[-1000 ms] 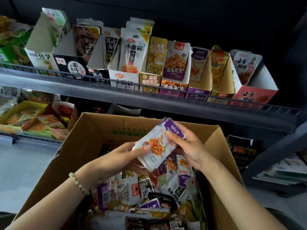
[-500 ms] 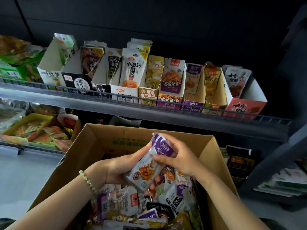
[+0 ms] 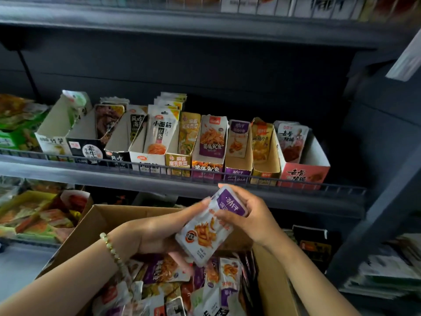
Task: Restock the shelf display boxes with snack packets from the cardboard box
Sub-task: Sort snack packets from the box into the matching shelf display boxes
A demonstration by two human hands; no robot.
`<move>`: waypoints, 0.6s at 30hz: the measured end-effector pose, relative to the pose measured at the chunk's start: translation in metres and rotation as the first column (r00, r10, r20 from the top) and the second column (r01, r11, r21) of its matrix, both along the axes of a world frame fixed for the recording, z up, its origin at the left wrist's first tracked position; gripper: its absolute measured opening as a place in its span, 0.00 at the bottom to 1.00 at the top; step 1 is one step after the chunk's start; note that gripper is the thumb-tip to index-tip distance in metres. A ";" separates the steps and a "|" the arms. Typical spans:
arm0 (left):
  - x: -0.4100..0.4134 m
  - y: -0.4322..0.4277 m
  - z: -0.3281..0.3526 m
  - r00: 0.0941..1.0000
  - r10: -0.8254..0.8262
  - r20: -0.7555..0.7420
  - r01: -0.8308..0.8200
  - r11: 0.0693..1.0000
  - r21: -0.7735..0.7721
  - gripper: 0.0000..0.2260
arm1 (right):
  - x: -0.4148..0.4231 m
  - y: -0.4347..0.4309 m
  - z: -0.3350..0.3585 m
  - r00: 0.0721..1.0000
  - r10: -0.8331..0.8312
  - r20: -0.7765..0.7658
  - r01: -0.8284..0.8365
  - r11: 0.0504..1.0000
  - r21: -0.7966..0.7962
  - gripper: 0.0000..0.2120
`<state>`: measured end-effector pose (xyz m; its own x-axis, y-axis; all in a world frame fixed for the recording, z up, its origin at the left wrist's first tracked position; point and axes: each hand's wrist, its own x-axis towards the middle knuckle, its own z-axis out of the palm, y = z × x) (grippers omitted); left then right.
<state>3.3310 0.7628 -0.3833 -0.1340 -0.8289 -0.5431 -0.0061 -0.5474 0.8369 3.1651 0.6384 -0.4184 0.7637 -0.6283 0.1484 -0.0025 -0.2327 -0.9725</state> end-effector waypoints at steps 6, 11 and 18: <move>-0.016 -0.025 0.021 0.890 -0.011 0.456 0.155 0.948 -0.279 0.12 | -0.016 -0.026 0.018 0.995 -0.072 0.070 0.069 0.997 0.044 0.22; -0.021 -0.041 0.027 0.915 0.003 0.403 0.161 0.914 -0.371 0.09 | -0.025 -0.044 0.032 1.000 -0.003 0.009 0.002 0.995 0.095 0.24; -0.022 -0.073 0.044 0.925 0.083 0.370 0.130 0.847 -0.515 0.11 | -0.030 -0.083 0.061 0.999 0.027 0.024 -0.031 0.975 0.221 0.28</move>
<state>3.3092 0.6903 -0.3389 -0.0381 -0.9984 -0.0429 -0.3752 -0.0255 0.9266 3.1353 0.5557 -0.3570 0.7803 -0.6250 0.0241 0.0215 -0.0117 -0.9997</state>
